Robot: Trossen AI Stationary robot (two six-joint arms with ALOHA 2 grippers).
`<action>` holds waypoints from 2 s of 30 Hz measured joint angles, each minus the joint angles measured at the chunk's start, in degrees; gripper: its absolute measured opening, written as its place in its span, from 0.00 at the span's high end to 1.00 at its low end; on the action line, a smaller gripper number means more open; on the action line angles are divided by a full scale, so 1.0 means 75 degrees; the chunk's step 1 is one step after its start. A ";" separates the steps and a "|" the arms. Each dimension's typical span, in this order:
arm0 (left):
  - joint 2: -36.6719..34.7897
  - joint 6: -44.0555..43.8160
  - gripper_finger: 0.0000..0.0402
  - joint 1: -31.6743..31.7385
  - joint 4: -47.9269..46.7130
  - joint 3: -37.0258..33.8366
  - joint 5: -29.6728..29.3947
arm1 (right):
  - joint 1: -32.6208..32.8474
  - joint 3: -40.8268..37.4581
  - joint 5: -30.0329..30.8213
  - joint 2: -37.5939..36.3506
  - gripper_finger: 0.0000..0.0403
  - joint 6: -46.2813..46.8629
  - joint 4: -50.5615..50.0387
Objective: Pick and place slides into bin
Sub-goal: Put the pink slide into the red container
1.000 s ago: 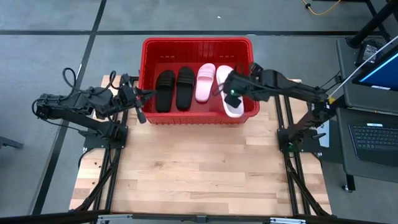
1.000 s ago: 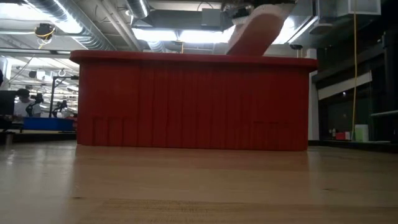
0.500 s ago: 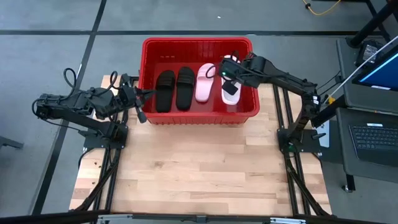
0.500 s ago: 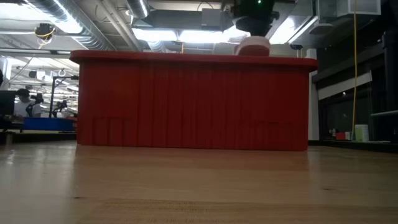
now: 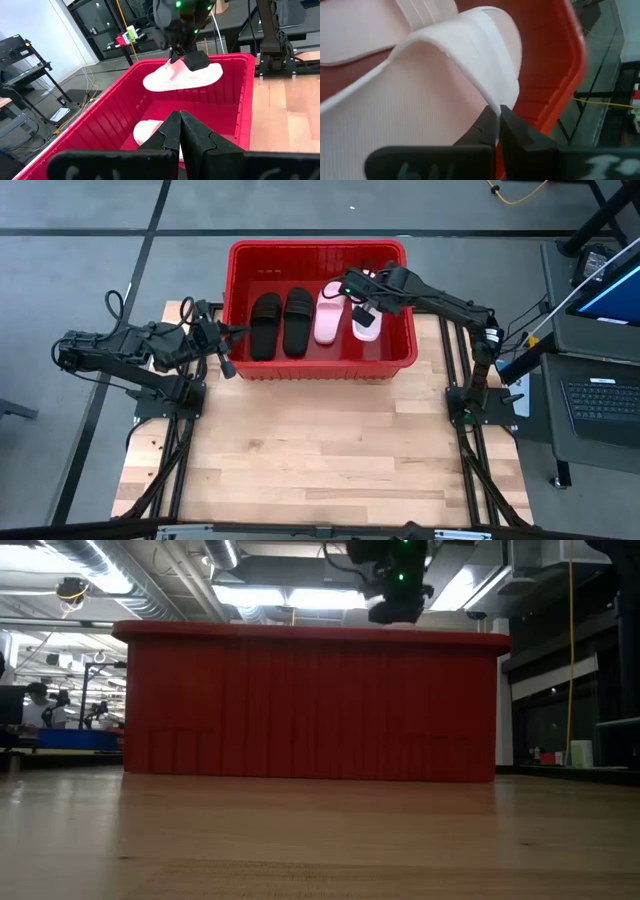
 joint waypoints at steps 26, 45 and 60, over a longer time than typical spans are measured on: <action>0.0001 0.0000 0.99 0.0000 -0.0040 0.0000 0.0015 | -0.1153 -0.3402 -0.1052 -0.0073 0.98 -0.1357 0.4248; -0.0001 -0.0080 0.99 0.0000 -0.0040 0.0000 0.0003 | -0.1574 -0.4230 -0.1389 -0.0070 0.98 -0.1399 0.5593; -0.0002 -0.0201 0.99 0.0000 -0.0043 0.0000 -0.0003 | -0.1830 -0.4239 -0.1608 -0.0070 0.98 -0.1376 0.5769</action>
